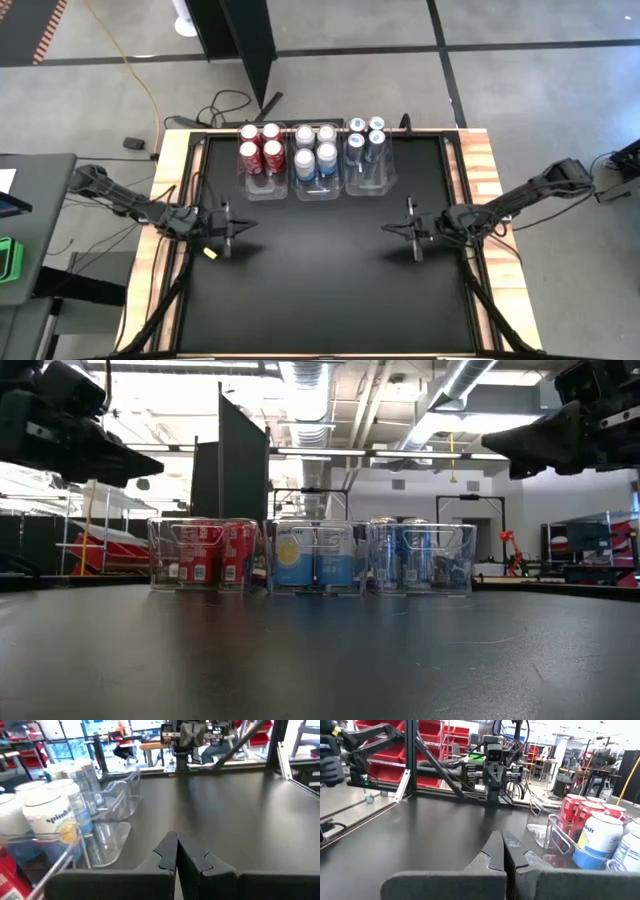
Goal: Sort soda cans
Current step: Return to Home Position
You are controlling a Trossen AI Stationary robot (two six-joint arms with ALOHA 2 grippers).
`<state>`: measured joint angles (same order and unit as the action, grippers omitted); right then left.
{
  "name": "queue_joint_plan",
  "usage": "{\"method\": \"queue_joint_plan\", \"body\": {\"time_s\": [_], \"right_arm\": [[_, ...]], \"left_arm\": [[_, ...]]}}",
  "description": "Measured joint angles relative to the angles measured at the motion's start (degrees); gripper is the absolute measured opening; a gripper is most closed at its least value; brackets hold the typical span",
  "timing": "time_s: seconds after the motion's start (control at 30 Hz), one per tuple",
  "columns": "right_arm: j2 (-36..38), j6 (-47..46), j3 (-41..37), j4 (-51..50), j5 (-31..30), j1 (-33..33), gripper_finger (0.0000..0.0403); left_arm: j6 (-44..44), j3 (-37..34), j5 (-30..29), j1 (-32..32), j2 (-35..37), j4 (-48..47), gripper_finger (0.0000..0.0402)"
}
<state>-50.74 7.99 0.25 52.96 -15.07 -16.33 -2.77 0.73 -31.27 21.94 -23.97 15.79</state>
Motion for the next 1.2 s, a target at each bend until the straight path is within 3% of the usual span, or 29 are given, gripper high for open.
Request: {"method": "queue_joint_plan", "body": {"time_s": [0.27, 0.4, 0.63, 1.0, 1.2], "right_arm": [[8.0, -0.2, 0.0, -10.8, 0.0, 0.0, 0.0000], [14.8, -0.2, 0.0, -17.9, 0.0, 0.0, 0.0000], [28.8, -0.7, 0.0, -31.1, 0.0, 0.0, 0.0000], [50.0, -0.5, 0.0, -49.3, 0.1, 0.0, 0.0000], [50.4, 0.5, 0.2, -50.0, 0.3, 0.4, 0.0000]], "left_arm": [[-1.7, -0.1, 0.1, 2.2, 8.0, -5.4, 0.0000], [-1.2, -0.2, 0.0, 3.2, 14.6, -10.8, 0.0000], [-7.3, -0.2, 0.0, 4.1, 23.4, -10.7, 0.0000], [-4.8, -0.3, 2.6, 4.1, 22.6, -10.8, 0.0000], [-2.7, -0.3, 6.9, 4.1, 22.1, -11.0, 0.0000]]}}
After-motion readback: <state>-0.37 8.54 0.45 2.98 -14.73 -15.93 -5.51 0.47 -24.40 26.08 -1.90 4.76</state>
